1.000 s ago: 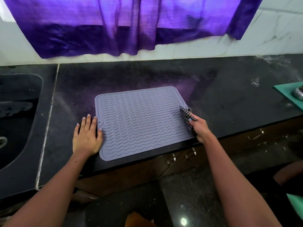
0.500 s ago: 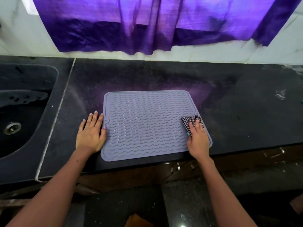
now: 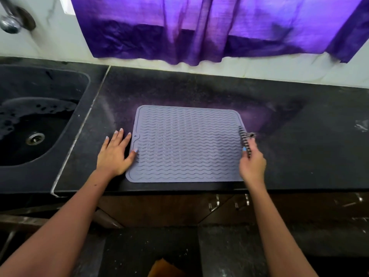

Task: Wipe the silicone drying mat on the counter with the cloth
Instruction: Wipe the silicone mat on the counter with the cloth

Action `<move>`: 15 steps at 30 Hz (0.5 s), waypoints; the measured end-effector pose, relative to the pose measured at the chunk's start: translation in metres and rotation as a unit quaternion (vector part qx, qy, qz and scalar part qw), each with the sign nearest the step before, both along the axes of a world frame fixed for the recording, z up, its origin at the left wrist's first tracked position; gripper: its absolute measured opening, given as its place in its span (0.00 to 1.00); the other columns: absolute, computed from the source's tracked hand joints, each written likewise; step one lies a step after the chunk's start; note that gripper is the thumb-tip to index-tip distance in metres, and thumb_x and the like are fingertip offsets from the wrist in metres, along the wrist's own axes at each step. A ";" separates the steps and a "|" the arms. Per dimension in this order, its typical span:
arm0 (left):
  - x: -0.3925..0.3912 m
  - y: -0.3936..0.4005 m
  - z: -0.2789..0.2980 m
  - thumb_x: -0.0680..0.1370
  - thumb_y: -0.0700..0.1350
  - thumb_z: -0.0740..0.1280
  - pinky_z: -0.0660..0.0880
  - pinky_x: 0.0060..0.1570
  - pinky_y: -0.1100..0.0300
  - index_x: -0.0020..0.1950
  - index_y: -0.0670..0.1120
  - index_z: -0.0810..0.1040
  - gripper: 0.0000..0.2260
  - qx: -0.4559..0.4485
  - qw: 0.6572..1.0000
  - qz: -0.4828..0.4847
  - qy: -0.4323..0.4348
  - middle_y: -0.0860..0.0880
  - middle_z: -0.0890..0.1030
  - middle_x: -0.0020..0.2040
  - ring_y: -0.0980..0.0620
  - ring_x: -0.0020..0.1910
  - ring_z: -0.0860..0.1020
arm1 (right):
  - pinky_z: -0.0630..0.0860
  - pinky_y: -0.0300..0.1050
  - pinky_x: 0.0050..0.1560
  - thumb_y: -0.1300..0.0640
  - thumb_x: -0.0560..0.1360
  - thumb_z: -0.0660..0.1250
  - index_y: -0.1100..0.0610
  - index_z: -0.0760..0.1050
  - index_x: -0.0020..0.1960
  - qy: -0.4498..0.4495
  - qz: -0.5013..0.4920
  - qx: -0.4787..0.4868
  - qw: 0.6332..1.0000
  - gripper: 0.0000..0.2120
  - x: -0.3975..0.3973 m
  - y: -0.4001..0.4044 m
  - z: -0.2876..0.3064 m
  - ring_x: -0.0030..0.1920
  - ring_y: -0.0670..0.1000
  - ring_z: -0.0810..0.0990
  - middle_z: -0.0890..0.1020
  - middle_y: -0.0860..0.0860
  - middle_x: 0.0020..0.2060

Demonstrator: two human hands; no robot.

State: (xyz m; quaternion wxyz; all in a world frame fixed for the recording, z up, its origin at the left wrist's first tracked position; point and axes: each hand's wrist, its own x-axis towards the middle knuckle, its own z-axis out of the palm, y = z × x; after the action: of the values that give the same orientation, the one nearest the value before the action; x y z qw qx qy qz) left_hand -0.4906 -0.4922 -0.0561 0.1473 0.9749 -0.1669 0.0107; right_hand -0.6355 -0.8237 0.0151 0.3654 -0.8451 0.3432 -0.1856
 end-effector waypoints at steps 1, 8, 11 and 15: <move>-0.002 0.000 -0.001 0.69 0.67 0.39 0.44 0.74 0.50 0.76 0.46 0.57 0.41 0.015 1.000 0.000 0.003 0.44 0.53 0.77 0.48 0.77 0.50 | 0.63 0.50 0.71 0.65 0.78 0.57 0.56 0.62 0.73 0.033 0.055 -0.018 0.998 0.23 0.002 0.010 -0.006 0.70 0.55 0.67 0.67 0.54 0.72; 0.004 -0.003 -0.003 0.71 0.63 0.36 0.40 0.74 0.49 0.77 0.49 0.50 0.36 0.059 0.998 -0.005 0.012 0.46 0.48 0.78 0.49 0.77 0.45 | 0.45 0.46 0.76 0.63 0.78 0.58 0.54 0.53 0.76 0.181 0.159 -0.223 0.945 0.29 0.009 0.032 -0.044 0.77 0.52 0.48 0.49 0.55 0.77; 0.004 -0.003 -0.003 0.72 0.62 0.36 0.40 0.74 0.48 0.77 0.49 0.50 0.36 0.053 0.998 -0.006 0.014 0.46 0.48 0.78 0.49 0.77 0.45 | 0.51 0.47 0.75 0.66 0.77 0.58 0.55 0.59 0.74 0.148 0.139 -0.158 0.966 0.27 0.013 0.032 -0.036 0.76 0.53 0.55 0.55 0.54 0.76; 0.003 -0.003 -0.002 0.70 0.62 0.33 0.39 0.73 0.49 0.77 0.48 0.51 0.39 0.051 0.999 -0.003 0.002 0.46 0.49 0.78 0.49 0.77 0.46 | 0.68 0.46 0.60 0.64 0.80 0.55 0.55 0.63 0.73 -0.013 -0.036 0.100 0.994 0.22 0.025 0.045 -0.012 0.66 0.55 0.70 0.70 0.53 0.69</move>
State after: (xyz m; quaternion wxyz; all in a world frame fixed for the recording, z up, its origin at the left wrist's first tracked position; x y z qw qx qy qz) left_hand -0.4871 -0.4953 -0.0583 0.0982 0.9805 -0.1703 -0.0002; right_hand -0.6108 -0.7785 0.0035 0.4457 -0.7891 0.3853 -0.1738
